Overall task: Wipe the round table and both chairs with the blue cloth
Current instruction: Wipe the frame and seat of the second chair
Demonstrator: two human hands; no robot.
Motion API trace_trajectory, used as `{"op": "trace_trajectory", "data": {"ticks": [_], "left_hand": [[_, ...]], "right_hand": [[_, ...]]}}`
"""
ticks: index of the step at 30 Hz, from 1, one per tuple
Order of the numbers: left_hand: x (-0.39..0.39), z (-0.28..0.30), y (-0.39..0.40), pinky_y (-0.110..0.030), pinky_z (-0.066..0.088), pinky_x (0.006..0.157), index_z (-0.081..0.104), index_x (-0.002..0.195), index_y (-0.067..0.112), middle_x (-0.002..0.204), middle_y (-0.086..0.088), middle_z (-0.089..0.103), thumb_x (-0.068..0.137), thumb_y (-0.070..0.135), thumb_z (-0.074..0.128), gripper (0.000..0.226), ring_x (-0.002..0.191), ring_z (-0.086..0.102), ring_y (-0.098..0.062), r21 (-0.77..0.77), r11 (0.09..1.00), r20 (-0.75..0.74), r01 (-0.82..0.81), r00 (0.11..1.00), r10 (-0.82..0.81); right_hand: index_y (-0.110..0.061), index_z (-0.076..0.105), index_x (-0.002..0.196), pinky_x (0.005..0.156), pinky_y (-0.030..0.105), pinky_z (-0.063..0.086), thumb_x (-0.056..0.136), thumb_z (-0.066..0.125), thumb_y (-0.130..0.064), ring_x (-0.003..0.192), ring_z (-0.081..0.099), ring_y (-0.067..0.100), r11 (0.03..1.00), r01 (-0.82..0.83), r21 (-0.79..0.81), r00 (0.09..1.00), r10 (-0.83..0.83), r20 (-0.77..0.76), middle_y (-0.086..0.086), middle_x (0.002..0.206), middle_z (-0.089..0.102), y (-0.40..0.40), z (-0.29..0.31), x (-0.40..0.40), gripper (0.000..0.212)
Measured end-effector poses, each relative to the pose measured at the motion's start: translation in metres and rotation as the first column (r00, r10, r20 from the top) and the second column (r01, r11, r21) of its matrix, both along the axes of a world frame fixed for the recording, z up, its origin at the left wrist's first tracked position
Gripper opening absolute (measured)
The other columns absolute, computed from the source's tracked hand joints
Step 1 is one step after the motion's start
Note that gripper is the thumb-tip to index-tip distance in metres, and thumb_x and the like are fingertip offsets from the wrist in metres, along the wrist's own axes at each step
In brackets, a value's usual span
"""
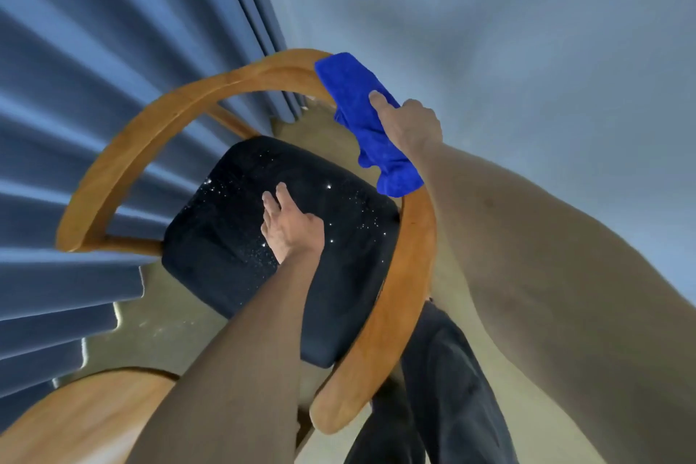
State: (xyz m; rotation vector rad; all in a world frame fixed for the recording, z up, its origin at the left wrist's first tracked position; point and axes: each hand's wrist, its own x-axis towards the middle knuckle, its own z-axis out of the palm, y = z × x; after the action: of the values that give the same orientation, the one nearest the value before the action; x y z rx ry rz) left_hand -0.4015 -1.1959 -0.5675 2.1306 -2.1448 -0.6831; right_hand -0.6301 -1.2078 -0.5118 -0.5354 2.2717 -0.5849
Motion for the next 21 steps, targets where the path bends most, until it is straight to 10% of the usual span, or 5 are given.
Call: {"op": "trace_trajectory", "data": {"ticks": [7, 21], "left_hand": [[0.010, -0.031, 0.066, -0.047, 0.038, 0.106, 0.028, 0.147, 0.014, 0.151, -0.014, 0.031, 0.083, 0.005, 0.051, 0.069, 0.126, 0.046, -0.034, 0.054, 0.996, 0.009, 0.066, 0.998, -0.066], [0.068, -0.006, 0.139, -0.048, 0.043, 0.095, 0.041, 0.142, 0.014, 0.137, -0.015, 0.048, 0.094, 0.010, 0.043, 0.049, 0.116, 0.054, -0.036, 0.107, 0.976, 0.064, -0.191, 0.981, 0.185]], "right_hand": [[-0.009, 0.055, 0.127, 0.096, 0.040, 0.048, 0.091, 0.031, -0.072, 0.107, 0.059, 0.028, 0.998, 0.068, 0.015, 0.997, -0.068, 0.031, 0.007, 0.121, 0.061, 0.069, -0.034, 0.014, 0.076], [-0.012, 0.054, 0.127, 0.078, 0.029, 0.036, 0.095, 0.036, -0.062, 0.099, 0.062, 0.023, 0.954, 0.278, -0.108, 0.960, -0.277, 0.024, 0.000, 0.109, 0.065, 0.172, -0.045, 0.081, 0.063]]}}
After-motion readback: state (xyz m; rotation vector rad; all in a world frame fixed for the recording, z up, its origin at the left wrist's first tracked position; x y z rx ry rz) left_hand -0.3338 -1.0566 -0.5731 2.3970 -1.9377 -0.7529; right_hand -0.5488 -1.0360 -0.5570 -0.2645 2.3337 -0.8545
